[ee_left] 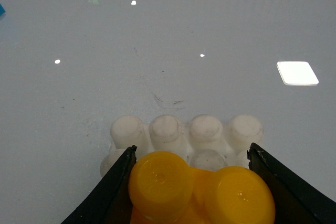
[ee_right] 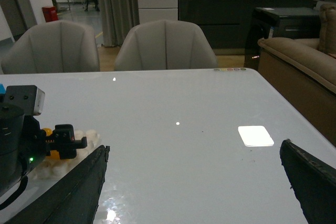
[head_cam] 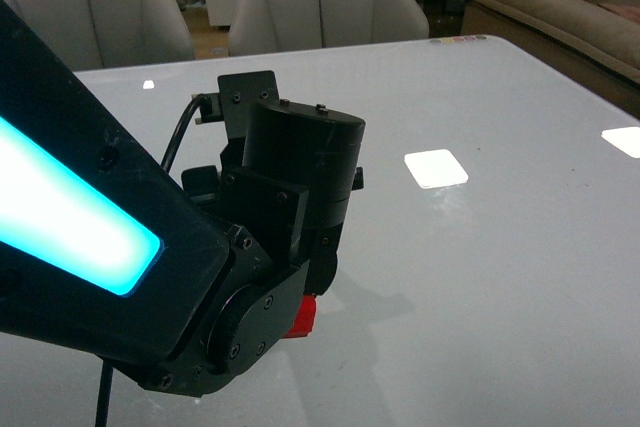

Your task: Insert yellow block into base center

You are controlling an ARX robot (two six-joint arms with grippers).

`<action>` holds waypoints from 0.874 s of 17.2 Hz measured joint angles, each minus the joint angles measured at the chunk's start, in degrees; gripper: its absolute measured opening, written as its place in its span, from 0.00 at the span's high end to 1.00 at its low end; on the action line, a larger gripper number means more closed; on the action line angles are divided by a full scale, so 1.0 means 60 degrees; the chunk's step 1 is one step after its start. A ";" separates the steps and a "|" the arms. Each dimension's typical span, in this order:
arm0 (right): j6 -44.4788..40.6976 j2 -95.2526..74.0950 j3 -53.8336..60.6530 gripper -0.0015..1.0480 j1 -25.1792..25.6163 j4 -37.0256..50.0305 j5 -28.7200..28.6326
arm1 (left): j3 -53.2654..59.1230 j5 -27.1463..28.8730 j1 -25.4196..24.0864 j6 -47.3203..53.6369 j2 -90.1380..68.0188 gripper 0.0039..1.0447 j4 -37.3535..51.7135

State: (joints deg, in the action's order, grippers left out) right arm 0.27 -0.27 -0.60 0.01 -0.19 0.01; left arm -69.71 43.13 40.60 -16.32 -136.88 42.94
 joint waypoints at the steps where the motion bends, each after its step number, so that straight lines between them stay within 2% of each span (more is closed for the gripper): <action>1: 0.0000 0.0000 0.0000 0.06 0.0000 0.0000 0.0000 | -0.0055 -0.0018 0.0000 -0.0277 0.0095 0.44 -0.0474; 4: 0.0000 0.0000 0.0000 0.06 0.0000 0.0000 0.0000 | -0.0168 -0.0193 0.0000 -0.1570 0.0339 0.44 -0.2069; 7: 0.0000 0.0000 0.0000 0.06 0.0000 0.0000 0.0000 | -0.0230 -0.0033 0.0000 -0.2259 0.0339 0.44 -0.2259; 10: 0.0000 0.0000 0.0000 0.06 0.0000 -0.0004 0.0000 | -0.0131 -0.0051 -0.0007 -0.2193 0.0328 0.06 -0.1224; 15: 0.0000 0.0000 0.0000 0.06 0.0000 0.0000 0.0000 | 0.0342 -0.0433 -0.0124 -0.1457 0.0404 0.06 0.0576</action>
State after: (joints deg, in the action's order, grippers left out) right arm 0.27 -0.27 -0.60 0.01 -0.19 0.01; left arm -67.66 40.53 39.86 -25.06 -134.45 46.39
